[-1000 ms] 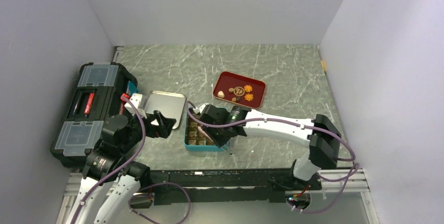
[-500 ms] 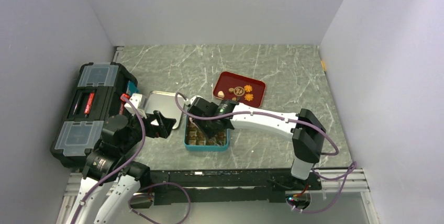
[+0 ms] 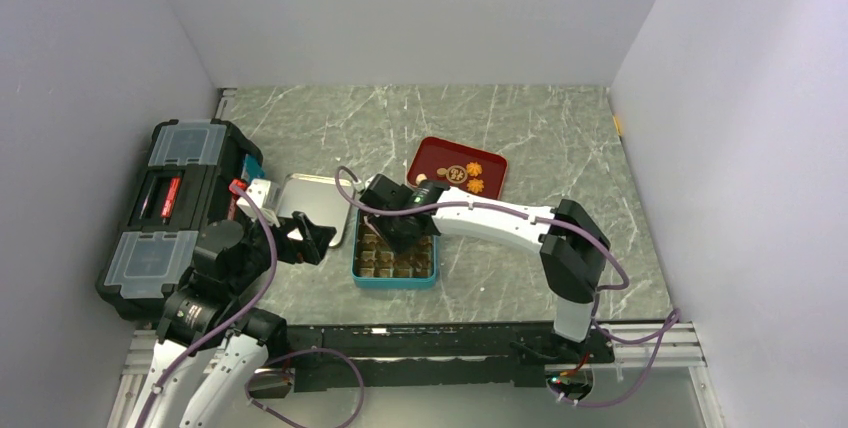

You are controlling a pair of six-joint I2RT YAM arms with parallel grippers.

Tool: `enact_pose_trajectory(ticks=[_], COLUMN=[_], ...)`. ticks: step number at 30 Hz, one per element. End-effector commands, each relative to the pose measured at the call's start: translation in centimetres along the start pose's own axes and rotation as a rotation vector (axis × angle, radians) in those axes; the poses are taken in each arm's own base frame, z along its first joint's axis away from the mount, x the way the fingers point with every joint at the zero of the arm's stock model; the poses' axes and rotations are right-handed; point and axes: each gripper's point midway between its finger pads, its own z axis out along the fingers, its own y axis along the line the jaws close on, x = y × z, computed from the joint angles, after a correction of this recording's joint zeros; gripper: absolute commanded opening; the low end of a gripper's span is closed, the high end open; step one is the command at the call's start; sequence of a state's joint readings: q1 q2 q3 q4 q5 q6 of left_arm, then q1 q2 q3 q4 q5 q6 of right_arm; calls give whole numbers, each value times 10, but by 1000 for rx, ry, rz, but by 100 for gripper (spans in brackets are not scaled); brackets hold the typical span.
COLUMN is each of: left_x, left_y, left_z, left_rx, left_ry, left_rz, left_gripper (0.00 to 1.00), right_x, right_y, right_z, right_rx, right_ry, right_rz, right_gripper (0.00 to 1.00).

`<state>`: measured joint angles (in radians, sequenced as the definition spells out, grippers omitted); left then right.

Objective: Pack the cookies

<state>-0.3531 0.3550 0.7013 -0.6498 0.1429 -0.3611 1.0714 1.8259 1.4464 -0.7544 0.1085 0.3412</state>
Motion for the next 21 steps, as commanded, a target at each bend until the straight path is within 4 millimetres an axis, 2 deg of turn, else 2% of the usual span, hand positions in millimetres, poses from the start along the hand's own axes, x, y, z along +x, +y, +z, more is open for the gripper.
enact_pose_trajectory(ticks=[1,21], left_x=[-13,-13], left_y=[-7,-7], left_z=[-4,-4], left_rx=[29,29], left_ry=[-42,-43], left_rz=[5,6], left_gripper=[99,99], right_x=[-31,-40], right_y=[7,4], right_z=[-10,-5], right_rx=[-44,-41], right_ry=[-85,-88], right_rz=[11,30], right_gripper=[14,19])
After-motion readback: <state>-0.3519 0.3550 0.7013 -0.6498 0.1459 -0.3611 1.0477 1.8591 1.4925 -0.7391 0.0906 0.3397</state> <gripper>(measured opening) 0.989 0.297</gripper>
